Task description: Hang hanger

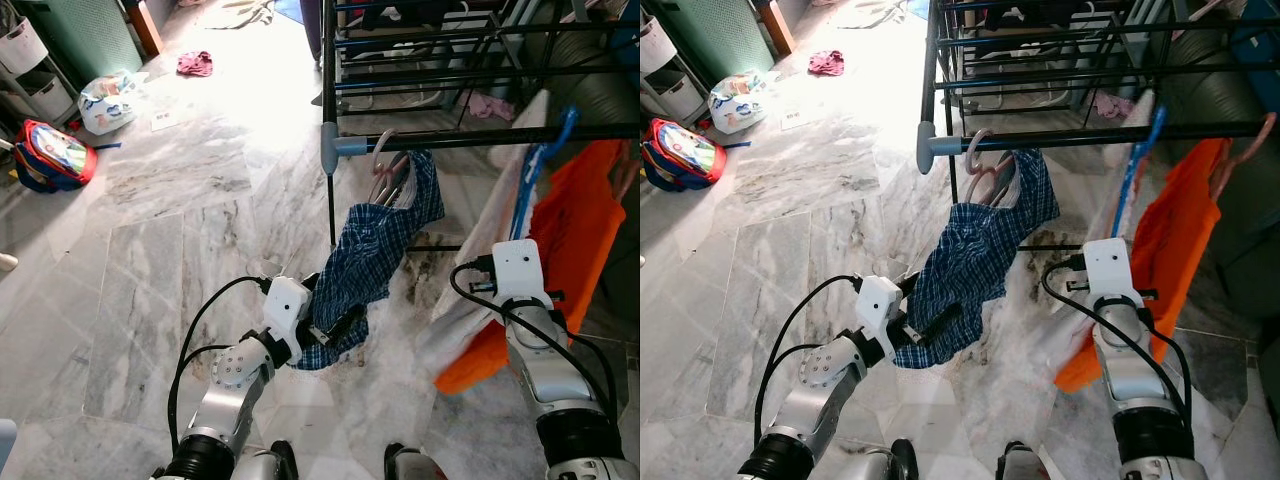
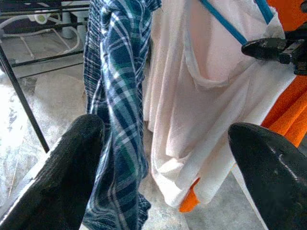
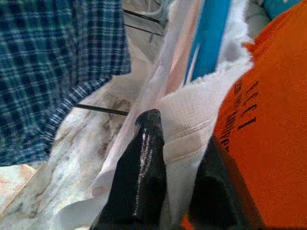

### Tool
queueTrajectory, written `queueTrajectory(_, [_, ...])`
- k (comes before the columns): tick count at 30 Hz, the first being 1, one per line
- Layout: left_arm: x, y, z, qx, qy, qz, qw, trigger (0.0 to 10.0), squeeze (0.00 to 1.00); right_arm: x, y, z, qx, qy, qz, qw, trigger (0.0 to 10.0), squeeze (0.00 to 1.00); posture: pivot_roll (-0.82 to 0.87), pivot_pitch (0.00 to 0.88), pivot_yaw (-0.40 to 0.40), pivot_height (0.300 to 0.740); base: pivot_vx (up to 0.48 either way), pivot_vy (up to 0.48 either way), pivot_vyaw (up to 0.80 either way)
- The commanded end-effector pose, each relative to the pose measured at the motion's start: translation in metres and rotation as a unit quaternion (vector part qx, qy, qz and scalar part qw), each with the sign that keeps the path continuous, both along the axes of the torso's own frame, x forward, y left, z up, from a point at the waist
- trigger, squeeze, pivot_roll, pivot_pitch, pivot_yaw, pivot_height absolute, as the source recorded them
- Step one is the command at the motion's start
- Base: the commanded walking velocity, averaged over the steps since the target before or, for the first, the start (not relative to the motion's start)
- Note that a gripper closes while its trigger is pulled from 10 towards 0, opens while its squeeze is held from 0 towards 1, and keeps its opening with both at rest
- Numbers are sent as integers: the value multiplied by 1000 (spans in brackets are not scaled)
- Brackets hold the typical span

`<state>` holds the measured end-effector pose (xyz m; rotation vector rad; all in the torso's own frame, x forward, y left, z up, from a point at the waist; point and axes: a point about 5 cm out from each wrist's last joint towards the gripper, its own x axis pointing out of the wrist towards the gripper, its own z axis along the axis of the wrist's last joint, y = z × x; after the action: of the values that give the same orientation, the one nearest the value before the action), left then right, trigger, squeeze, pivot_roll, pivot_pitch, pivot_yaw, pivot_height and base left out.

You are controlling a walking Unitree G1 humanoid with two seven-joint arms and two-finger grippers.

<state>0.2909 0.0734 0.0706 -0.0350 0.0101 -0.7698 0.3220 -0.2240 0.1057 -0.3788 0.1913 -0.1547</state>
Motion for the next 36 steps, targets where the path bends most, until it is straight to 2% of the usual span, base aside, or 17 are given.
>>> queueTrajectory(1, [-2,2,-6,7,8,4,1000,10000,0,1,13,6,-3,-10,33,999,0,0,-85,221,96,740,0,0,0])
queueTrajectory(6, [-2,1,-6,9,9,4,1000,10000,0,-7,15,2,-9,0,42,999,0,0,-87,220,95,740,0,0,0])
queueTrajectory(7, [-2,1,-6,10,9,5,1000,10000,0,-10,13,0,-8,4,38,999,667,0,-87,220,95,740,0,0,0])
queueTrajectory(8, [-2,2,-6,10,9,5,1000,10000,0,-12,12,-2,-9,7,35,999,2353,0,-87,221,95,740,0,0,0])
queueTrajectory(9, [-2,2,-7,10,10,5,1000,10000,0,-15,10,-4,-9,11,26,1000,2980,0,-87,221,94,740,0,0,0])
queueTrajectory(10, [-2,2,-7,10,10,5,1000,10000,0,-16,9,-5,-8,12,24,1000,2980,0,-88,222,95,740,0,0,0])
queueTrajectory(11, [-2,2,-7,11,10,5,1000,10000,0,-17,8,-6,-9,15,21,1000,7725,0,-88,222,95,740,0,0,0])
queueTrajectory(12, [-2,2,-7,11,10,5,1000,10000,0,-18,7,-7,-11,17,20,1000,7725,0,-88,222,95,740,0,0,0])
queueTrajectory(13, [-2,2,-7,11,10,5,1000,10000,0,-19,7,-8,-11,17,19,1000,10000,906,-89,222,95,740,0,0,0])
queueTrajectory(14, [-2,2,-7,11,10,5,1000,10000,0,-20,7,-8,-11,17,18,1000,10000,906,-90,222,95,740,0,0,0])
queueTrajectory(15, [-2,1,-7,12,11,5,1000,10000,0,-20,6,-7,-14,14,15,1000,10000,1000,-90,222,96,740,0,0,0])
queueTrajectory(28, [0,1,-7,12,10,6,1000,10000,0,-16,-5,6,-30,-10,-14,999,10000,1000,-85,213,92,740,0,0,0])
queueTrajectory(36, [-1,3,-7,14,10,8,1000,10000,0,0,-5,20,-38,-27,-4,999,10000,1000,-78,212,93,740,0,0,0])
